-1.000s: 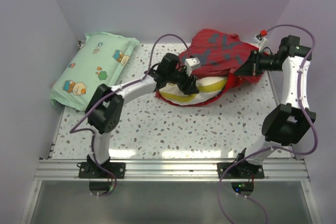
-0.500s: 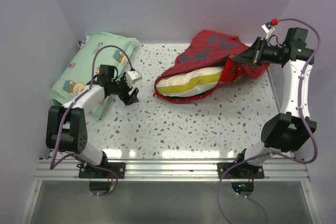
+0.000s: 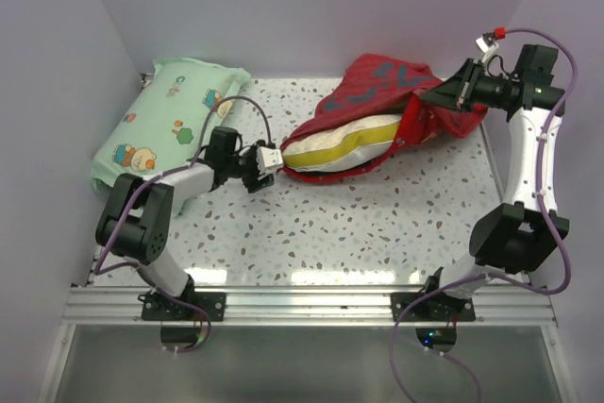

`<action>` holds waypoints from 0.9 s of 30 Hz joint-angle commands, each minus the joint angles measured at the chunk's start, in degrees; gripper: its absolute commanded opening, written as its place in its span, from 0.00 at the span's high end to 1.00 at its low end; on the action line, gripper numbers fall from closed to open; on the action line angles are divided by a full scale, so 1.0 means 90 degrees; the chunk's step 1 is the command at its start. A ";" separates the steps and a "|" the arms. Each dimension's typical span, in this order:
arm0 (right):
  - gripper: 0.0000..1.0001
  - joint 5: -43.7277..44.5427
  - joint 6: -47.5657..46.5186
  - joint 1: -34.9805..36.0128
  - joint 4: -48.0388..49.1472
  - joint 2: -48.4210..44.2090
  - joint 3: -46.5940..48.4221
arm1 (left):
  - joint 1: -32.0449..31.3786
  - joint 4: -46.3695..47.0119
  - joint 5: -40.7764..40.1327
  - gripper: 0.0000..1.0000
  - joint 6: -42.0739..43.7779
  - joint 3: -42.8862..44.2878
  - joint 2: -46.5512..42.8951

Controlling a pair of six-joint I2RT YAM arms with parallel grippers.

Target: Put the pillow into the pillowcase

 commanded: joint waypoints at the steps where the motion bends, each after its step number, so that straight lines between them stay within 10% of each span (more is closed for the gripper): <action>1: 1.00 -0.0483 0.0294 -0.0046 0.0511 -0.0380 0.0099 | -0.0293 0.1316 -0.0089 0.31 -0.0477 0.0311 0.0445; 13: 1.00 -0.0492 0.0479 -0.0046 0.0746 -0.0399 -0.0106 | -0.0606 0.0477 0.0223 0.52 0.0205 0.0850 0.0710; 20: 1.00 -0.0590 0.0674 -0.0056 0.0843 -0.0429 0.0060 | -0.0753 0.0584 -0.0206 1.00 -0.0584 0.1387 0.1130; 27: 1.00 -0.0561 0.1366 -0.0134 0.1788 -0.0584 0.0217 | 0.0376 0.0671 0.0213 1.00 -0.2370 0.1912 0.0313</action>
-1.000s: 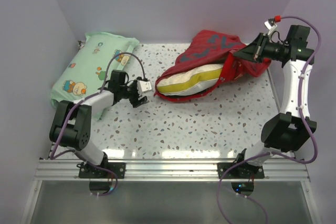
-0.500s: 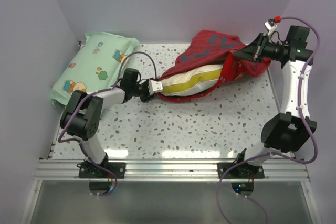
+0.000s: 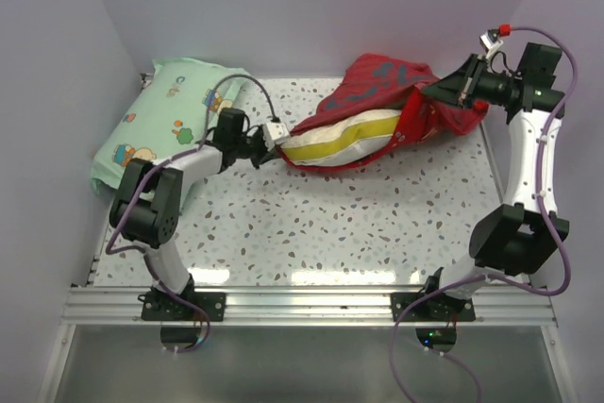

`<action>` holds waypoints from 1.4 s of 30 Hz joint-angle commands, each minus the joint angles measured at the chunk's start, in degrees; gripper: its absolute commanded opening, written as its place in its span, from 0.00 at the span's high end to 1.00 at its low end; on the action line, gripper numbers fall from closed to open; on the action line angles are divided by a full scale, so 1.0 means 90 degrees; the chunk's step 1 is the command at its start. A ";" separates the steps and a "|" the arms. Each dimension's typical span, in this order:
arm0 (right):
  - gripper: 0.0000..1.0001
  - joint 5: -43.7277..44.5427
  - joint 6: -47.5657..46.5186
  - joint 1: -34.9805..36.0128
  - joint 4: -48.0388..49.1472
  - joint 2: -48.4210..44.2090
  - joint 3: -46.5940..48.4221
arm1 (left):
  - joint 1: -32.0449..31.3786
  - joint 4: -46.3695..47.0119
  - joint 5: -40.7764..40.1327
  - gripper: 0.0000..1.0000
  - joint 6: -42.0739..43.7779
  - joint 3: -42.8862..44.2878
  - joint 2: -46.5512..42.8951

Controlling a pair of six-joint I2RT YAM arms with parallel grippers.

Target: Put the pillow into the pillowcase

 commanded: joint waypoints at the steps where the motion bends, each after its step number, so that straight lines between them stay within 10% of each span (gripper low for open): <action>1: 1.00 -0.0403 0.1074 -0.0141 0.1741 -0.0558 0.0396 | 0.0972 0.0371 0.0393 1.00 -0.1522 0.0809 -0.0862; 10: 1.00 0.0260 0.3244 -0.0541 0.4683 -0.0334 0.2465 | 0.2048 0.1620 -0.0015 1.00 -0.3926 0.3260 -0.2533; 17: 1.00 0.1559 0.3666 -0.1010 0.4805 0.0116 0.4614 | 0.2048 0.1728 -0.0329 1.00 -0.4903 0.5671 -0.2212; 26: 1.00 0.1307 0.2407 0.0092 0.3926 -0.1466 0.0857 | 0.1921 0.1202 -0.0035 1.00 -0.4835 0.4337 -0.2563; 35: 1.00 0.1705 0.5424 -0.1937 0.6211 0.0408 0.5167 | 0.2400 0.1474 -0.1752 1.00 -0.5100 0.8092 -0.1470; 42: 1.00 0.1630 0.4599 -0.1958 0.6417 -0.0665 0.2887 | 0.2410 0.1670 -0.1579 1.00 -0.4758 0.6654 -0.2132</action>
